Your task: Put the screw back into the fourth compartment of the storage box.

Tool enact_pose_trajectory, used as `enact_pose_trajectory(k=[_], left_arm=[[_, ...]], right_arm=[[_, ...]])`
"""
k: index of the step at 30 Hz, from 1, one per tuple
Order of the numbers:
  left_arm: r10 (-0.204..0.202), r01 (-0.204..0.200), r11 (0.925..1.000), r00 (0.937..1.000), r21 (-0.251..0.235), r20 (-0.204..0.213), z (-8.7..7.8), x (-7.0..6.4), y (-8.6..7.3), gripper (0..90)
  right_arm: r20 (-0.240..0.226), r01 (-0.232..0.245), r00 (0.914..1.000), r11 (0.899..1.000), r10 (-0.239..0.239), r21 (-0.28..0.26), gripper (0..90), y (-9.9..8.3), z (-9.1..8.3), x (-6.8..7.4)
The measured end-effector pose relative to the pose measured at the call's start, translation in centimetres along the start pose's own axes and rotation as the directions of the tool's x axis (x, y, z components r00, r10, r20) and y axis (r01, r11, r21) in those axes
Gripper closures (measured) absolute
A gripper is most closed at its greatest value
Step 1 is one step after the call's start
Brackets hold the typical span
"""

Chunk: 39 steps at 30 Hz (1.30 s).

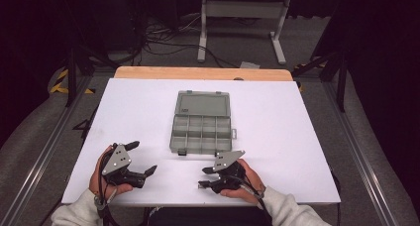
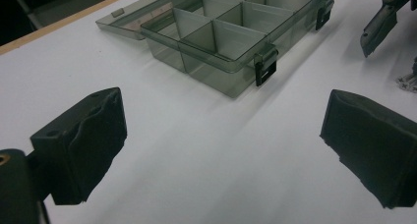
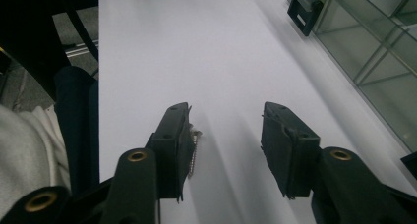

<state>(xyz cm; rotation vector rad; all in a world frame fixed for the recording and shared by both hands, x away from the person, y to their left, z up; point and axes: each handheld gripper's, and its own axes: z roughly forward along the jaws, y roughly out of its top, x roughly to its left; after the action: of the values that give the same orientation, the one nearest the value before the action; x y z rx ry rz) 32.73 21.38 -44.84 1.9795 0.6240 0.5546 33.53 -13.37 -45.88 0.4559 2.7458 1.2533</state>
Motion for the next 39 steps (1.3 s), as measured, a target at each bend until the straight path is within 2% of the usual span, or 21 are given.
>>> enact_pose_trajectory(k=[16, 18, 24, 28, 30, 32, 39], left_arm=[[0.0, 0.0, 1.0, 1.0, -0.006, 0.002, -0.1, 0.0, 0.0, 4.4], [0.002, -0.002, 1.0, 1.0, -0.004, 0.003, -0.1, 0.0, 0.0, 4.4], [0.0, 0.0, 1.0, 1.0, -0.01, -0.004, -0.3, 0.1, 0.0, 4.4], [0.003, -0.003, 1.0, 1.0, -0.005, -0.001, -0.2, 0.0, 0.0, 4.6], [0.002, -0.002, 1.0, 1.0, -0.005, -0.002, -0.2, 0.1, 0.0, 4.7], [0.001, -0.001, 1.0, 1.0, -0.006, -0.002, -0.2, 0.1, 0.0, 4.7], [0.006, -0.006, 1.0, 1.0, -0.004, 0.004, -0.1, 0.0, 0.1, 5.1]], right_arm=[[-0.008, 0.007, 0.9999, 1.0, -0.007, -0.009, 62.3, 0.2, 0.1, 0.1], [-0.007, 0.022, 0.9997, 1.0, -0.022, 0.005, 65.8, 0.1, 0.3, 0.2], [-0.002, 0.026, 0.9997, 1.0, -0.026, 0.017, 76.1, 0.1, 0.5, 0.2], [0.007, 0.022, 0.9997, 1.0, -0.022, 0.021, 75.7, -0.1, 0.2, 0.0], [0.018, 0.004, 0.9998, 1.0, -0.005, 0.024, 64.0, -0.2, -0.1, -0.1], [0.028, -0.006, 0.9996, 1.0, 0.005, 0.019, 69.8, -0.3, -0.4, -0.2], [0.042, 0.001, 0.9991, 0.999, -0.003, 0.048, 73.3, -0.7, -0.8, 0.1]])
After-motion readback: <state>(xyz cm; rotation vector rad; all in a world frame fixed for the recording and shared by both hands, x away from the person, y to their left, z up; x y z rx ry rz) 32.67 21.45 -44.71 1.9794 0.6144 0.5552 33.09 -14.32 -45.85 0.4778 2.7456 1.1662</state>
